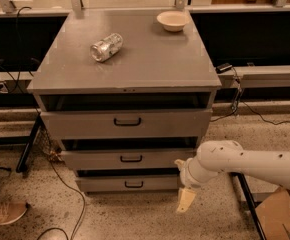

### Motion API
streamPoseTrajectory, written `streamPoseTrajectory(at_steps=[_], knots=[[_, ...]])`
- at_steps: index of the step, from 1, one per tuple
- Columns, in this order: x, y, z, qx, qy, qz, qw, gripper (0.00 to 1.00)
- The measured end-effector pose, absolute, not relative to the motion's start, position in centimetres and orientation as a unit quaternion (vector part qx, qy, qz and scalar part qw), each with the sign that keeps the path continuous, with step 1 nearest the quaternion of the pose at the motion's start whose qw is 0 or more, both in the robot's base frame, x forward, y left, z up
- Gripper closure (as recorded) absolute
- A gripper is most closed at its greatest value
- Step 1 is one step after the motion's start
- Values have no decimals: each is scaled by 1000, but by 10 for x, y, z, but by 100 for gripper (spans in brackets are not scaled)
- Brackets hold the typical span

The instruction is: Open middle drawer

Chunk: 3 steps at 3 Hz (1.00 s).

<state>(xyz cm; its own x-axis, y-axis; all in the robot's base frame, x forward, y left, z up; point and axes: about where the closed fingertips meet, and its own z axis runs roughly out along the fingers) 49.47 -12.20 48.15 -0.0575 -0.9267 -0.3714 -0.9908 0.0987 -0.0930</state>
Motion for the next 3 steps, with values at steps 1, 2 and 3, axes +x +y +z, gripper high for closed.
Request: streamPoseTrajectory(at_steps=[1, 2, 3], knots=[[495, -122, 482, -665, 721, 93, 171, 0], [506, -115, 472, -683, 703, 91, 177, 0], [533, -98, 461, -718, 667, 73, 186, 0]])
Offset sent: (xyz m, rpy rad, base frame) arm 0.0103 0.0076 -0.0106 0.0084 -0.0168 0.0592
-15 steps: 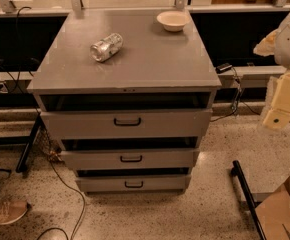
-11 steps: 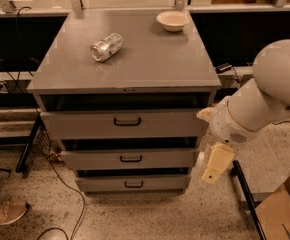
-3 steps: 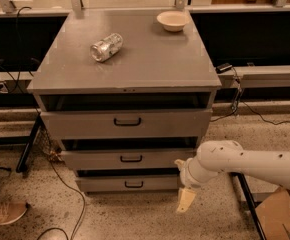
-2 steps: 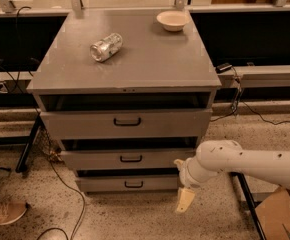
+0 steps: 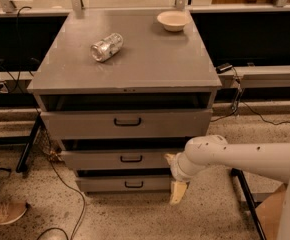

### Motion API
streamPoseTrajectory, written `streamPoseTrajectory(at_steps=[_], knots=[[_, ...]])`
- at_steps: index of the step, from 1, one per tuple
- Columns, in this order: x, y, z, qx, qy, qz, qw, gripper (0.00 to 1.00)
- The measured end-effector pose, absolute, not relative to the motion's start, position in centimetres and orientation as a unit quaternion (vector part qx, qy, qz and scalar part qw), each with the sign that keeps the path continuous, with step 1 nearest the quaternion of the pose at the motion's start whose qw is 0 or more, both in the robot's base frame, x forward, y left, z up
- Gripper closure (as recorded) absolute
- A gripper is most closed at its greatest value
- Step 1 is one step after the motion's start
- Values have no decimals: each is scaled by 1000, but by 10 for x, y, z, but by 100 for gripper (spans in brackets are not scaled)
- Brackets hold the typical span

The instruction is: Open middle drawer

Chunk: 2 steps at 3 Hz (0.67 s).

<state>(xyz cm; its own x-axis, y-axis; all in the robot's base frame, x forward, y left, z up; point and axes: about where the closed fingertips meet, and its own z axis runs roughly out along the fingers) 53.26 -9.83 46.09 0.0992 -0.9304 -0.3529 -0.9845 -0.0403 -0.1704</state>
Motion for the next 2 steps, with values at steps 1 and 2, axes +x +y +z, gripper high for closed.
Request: streamPoseTrajectory(at_steps=[1, 2], knots=[[563, -84, 453, -733, 647, 51, 202, 0], [589, -76, 455, -733, 640, 29, 228, 0]])
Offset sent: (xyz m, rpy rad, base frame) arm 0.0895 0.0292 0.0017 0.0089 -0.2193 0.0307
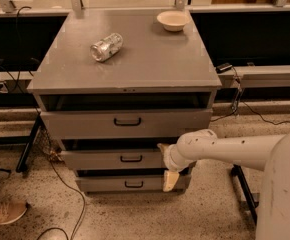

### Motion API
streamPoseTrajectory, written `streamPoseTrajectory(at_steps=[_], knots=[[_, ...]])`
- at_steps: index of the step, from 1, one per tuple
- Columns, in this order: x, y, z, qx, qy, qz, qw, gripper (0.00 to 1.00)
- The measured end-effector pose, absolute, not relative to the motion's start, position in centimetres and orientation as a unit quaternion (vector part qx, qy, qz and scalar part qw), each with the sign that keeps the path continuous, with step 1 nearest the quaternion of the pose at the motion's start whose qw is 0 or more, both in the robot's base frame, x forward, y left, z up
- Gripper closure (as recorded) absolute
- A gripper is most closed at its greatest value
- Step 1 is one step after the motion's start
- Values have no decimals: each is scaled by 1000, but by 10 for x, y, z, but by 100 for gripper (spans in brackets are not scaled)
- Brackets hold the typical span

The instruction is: Open middle drawer

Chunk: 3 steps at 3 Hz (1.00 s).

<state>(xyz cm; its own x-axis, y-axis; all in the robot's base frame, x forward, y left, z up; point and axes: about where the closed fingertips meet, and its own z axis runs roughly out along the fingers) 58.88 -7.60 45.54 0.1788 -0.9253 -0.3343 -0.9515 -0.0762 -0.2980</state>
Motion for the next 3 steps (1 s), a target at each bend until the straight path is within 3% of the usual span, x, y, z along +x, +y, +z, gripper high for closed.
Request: streamPoseTrajectory(at_steps=[3], knots=[[627, -109, 437, -714, 658, -34, 237, 0]])
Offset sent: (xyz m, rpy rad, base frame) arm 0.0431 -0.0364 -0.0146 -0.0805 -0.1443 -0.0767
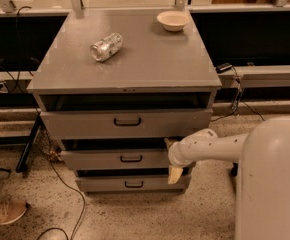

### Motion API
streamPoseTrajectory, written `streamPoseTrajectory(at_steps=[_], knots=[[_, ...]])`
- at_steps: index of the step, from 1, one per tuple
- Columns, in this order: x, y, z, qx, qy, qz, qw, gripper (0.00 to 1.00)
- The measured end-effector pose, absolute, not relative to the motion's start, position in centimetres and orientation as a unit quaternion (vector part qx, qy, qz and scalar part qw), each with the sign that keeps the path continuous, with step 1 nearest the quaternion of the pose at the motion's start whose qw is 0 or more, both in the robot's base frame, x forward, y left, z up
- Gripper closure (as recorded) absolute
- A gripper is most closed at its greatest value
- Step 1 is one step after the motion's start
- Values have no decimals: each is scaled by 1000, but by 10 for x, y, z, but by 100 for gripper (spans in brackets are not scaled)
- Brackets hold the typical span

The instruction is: Open middle drawer

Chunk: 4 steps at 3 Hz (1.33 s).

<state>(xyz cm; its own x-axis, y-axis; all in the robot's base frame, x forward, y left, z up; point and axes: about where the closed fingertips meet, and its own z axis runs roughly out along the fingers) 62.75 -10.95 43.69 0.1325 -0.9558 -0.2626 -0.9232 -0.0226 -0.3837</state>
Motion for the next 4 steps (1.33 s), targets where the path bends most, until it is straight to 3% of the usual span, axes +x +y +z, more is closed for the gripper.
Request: streamPoseTrajectory(at_steps=[1, 2, 4], knots=[[641, -129, 415, -694, 681, -36, 231, 0], [640, -144, 393, -673, 705, -24, 224, 18], [597, -149, 409, -663, 722, -6, 197, 64]])
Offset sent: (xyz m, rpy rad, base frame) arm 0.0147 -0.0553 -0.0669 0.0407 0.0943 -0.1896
